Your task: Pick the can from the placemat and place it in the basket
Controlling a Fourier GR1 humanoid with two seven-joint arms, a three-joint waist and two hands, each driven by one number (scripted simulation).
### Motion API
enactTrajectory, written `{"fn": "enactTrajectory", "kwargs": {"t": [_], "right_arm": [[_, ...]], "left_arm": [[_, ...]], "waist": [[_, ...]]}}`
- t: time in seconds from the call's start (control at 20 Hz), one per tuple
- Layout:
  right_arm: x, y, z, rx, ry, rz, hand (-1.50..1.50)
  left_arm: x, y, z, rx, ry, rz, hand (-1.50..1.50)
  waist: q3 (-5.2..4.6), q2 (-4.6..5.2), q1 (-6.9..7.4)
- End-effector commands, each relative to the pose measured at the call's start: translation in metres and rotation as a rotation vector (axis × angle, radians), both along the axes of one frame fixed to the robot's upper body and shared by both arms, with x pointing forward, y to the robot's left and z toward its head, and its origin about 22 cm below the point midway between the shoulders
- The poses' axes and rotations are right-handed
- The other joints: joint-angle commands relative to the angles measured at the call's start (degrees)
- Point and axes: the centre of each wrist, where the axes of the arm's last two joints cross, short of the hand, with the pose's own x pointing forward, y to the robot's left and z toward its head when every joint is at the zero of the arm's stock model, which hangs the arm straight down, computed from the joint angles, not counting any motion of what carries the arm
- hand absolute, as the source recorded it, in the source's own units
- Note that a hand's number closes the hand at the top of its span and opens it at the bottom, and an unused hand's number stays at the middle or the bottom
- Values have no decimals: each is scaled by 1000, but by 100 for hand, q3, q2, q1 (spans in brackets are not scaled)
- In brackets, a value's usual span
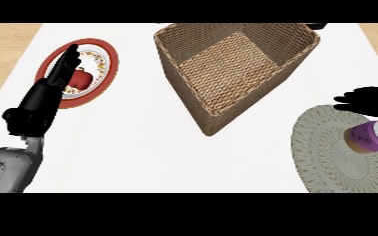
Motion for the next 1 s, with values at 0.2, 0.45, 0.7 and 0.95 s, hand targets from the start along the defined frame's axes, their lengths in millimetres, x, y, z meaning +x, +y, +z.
{"fn": "enactTrajectory", "kwargs": {"t": [0.2, 0.45, 0.7, 0.95], "right_arm": [[16, -24, -36, 34, 56, 52, -150], [39, -19, -26, 47, 61, 28, -150], [16, -30, -60, 74, 28, 57, -150], [23, -18, -81, 80, 54, 55, -150]], "left_arm": [[-9, -9, -20, 0, 10, 16, 0], [-4, -8, -3, 5, -2, 16, 0], [-11, 6, 1, -11, 1, 12, 0], [-4, 10, -6, 2, -1, 24, 0]], "waist": [[-2, -20, -91], [-4, -23, -66], [-4, -44, -136], [-5, -33, -134]]}}
